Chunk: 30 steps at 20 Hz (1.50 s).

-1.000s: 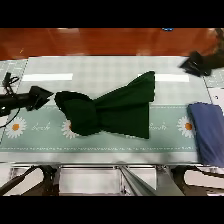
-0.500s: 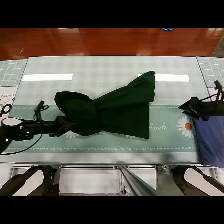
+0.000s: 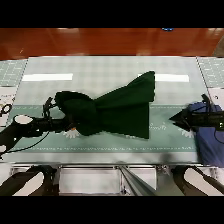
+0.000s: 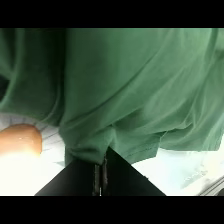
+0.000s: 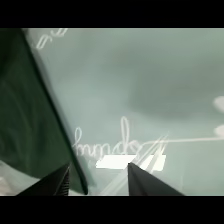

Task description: Fold the shirts.

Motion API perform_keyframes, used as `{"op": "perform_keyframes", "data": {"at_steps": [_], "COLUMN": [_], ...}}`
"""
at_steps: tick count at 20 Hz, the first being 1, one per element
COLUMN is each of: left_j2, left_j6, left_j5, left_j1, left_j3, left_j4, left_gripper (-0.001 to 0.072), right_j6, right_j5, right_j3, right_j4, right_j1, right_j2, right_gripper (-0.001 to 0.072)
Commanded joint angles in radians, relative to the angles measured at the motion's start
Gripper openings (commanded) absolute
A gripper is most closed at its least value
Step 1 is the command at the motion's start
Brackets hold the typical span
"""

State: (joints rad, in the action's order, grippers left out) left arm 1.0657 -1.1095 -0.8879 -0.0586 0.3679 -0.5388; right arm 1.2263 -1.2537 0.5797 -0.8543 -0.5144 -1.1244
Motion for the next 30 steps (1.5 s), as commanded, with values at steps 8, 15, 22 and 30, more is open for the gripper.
{"op": "perform_keyframes", "data": {"at_steps": [8,15,22,30], "left_j2": [0.001,0.001,-0.001,-0.003], "left_j6": [-0.002,0.002,-0.015,-0.147], "left_j5": [-0.021,-0.014,-0.074,-0.096], "left_j1": [0.009,0.048,0.052,-0.076], "left_j3": [0.010,0.010,0.359,1.266], "left_j4": [0.001,0.001,0.001,0.000], "left_gripper": [0.0032,0.0032,0.0031,0.0031], "right_j6": [0.071,0.050,0.048,0.219], "right_j5": [0.101,0.256,0.112,-0.105], "right_j3": [-0.066,0.062,0.538,1.551], "right_j4": [0.051,0.142,0.098,-0.301], "right_j1": [0.400,0.590,0.550,0.465], "right_j2": [-0.109,-0.247,-0.256,-0.180], "right_gripper": [0.0408,0.0236,0.0017,0.0017]}}
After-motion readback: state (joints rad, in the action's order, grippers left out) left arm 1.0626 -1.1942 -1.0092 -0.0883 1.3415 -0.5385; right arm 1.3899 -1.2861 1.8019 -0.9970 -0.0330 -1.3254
